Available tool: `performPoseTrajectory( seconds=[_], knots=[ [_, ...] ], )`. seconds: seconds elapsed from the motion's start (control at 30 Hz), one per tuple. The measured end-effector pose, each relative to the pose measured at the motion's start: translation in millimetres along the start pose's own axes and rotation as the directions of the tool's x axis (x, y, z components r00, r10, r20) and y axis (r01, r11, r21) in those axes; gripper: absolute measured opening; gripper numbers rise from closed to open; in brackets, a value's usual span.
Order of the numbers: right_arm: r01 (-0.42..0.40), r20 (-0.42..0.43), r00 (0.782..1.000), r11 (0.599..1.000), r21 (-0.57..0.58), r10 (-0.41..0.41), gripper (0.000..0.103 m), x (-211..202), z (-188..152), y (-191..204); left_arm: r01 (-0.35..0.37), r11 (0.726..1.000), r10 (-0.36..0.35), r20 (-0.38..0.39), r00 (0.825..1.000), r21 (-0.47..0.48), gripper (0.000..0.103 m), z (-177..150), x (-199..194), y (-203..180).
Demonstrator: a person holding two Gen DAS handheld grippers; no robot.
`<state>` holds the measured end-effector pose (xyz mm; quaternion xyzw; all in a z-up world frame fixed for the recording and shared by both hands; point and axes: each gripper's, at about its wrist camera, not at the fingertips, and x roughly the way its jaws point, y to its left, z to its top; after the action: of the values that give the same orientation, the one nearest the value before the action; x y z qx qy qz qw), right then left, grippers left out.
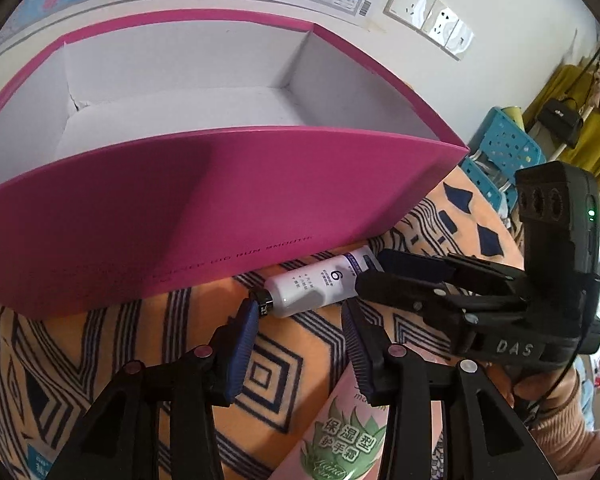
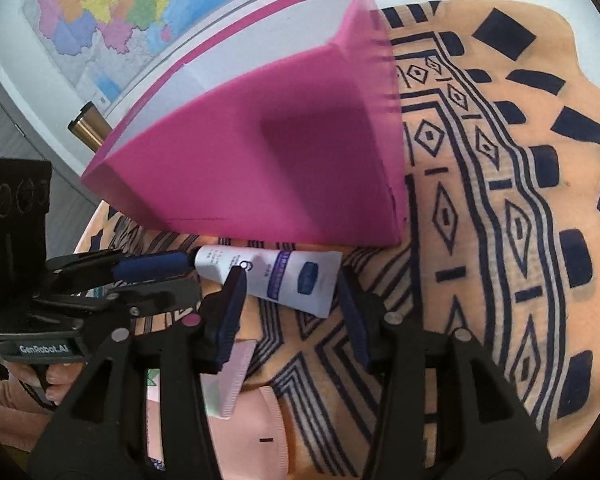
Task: Organize rigid objects
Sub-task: 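Carry the white tube into the pink box and open the right tool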
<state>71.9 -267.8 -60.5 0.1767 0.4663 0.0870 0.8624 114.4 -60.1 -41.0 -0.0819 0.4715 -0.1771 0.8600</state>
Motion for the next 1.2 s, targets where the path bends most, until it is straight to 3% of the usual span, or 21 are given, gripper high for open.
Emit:
performPoseTrajectory(
  seconds=[0.4, 0.73, 0.97, 1.2],
  knots=[
    [-0.029, 0.020, 0.999, 0.999, 0.014, 0.029, 0.055, -6.9, -5.3, 4.2, 0.010, 1.000, -0.010, 0.023, 1.000, 0.023, 0.049, 0.0, -11.0, -15.8],
    [-0.050, 0.131, 0.990, 0.998, -0.033, 0.054, 0.055, -61.3, 1.6, 28.1, 0.050, 0.996, -0.060, 0.142, 0.988, 0.073, 0.049, 0.4, -65.9, -35.7],
    [-0.037, 0.233, 0.970, 0.993, -0.114, 0.063, 0.055, -96.9, 22.2, 55.3, 0.047, 0.993, -0.070, 0.225, 0.972, 0.105, 0.050, 16.2, -98.0, -41.4],
    [-0.008, 0.260, 0.965, 0.990, -0.139, 0.044, 0.055, -93.3, 52.7, 57.3, 0.005, 0.993, -0.033, 0.243, 0.969, 0.114, 0.050, 49.6, -90.9, -35.4]
  ],
)
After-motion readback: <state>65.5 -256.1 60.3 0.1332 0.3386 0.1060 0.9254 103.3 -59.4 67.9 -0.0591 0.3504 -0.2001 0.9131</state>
